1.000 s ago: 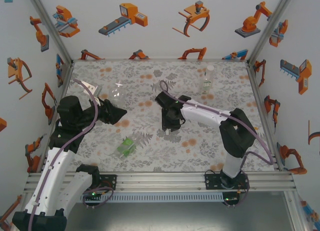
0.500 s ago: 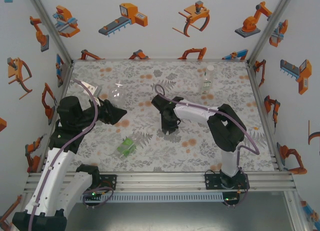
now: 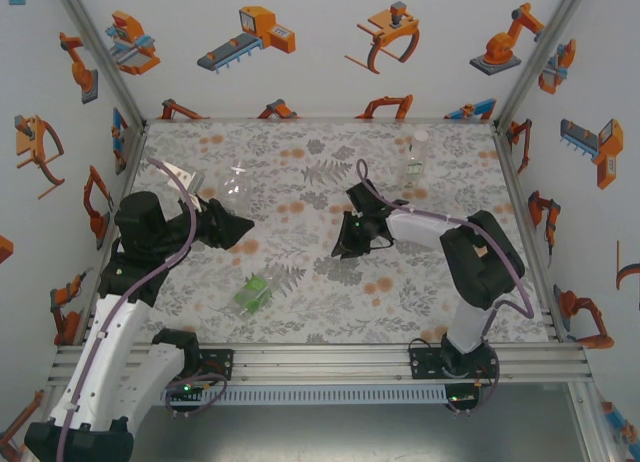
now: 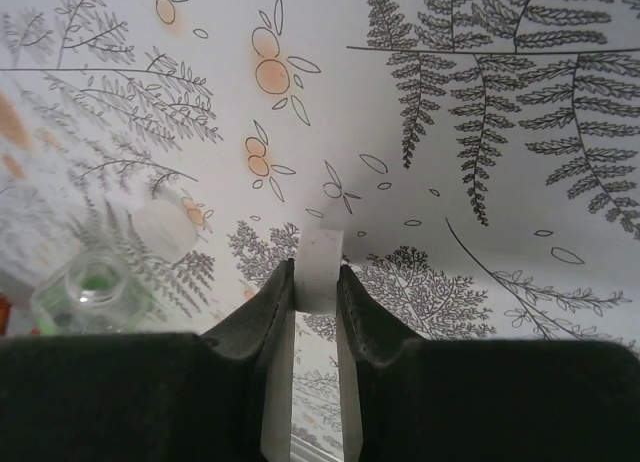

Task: Screw on the bottle caps

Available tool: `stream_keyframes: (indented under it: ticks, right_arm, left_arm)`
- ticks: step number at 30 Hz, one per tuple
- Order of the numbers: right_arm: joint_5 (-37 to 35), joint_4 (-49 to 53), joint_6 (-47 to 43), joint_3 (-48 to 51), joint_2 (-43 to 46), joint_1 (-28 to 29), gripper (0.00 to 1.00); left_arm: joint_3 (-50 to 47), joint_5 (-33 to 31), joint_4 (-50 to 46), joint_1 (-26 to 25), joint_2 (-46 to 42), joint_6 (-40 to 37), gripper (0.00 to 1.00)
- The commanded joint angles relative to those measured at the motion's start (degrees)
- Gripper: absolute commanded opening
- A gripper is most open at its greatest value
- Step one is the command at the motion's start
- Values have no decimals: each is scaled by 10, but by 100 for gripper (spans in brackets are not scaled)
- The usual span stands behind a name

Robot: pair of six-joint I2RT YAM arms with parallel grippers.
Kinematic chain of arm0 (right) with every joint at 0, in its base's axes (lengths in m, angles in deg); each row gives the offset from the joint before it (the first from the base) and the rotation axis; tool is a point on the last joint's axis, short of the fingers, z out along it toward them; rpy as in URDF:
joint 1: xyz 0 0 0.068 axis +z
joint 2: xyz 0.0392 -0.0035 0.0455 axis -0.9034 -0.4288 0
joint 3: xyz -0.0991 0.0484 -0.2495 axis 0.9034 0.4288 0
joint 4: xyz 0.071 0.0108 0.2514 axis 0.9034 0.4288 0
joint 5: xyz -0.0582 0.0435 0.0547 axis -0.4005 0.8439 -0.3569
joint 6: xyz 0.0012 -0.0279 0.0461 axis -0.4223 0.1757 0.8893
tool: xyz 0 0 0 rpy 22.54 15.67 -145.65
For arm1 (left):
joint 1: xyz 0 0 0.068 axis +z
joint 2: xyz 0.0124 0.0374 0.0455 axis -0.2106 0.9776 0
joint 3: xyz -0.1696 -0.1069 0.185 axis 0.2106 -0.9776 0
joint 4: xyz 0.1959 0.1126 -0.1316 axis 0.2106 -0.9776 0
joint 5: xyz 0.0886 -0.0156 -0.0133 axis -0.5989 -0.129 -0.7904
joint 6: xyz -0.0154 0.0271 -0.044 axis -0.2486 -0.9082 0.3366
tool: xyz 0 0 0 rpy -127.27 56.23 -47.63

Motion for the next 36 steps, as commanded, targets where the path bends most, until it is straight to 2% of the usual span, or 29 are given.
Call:
stream_keyframes:
  ticks: [1, 6, 11, 14, 19, 27, 36]
  right_arm:
    - [74, -110, 33, 54, 20, -24, 14]
    - [116, -186, 59, 132, 44, -71, 20]
    - [118, -181, 56, 181, 63, -111, 32]
    - [103, -145, 47, 185, 77, -123, 37]
    - [60, -46, 13, 148, 102, -123, 43]
    - [20, 68, -29, 71, 138, -120, 45]
    - [-97, 223, -92, -47, 122, -57, 45]
  left_arm:
    - [12, 11, 2, 3, 0, 2, 0]
    - [10, 12, 4, 3, 0, 4, 0]
    - [9, 12, 11, 3, 3, 7, 0]
    - [9, 12, 11, 3, 3, 6, 0]
    - [9, 12, 13, 3, 5, 6, 0]
    - [9, 12, 15, 3, 7, 6, 0]
    - [3, 14, 17, 3, 0, 7, 0]
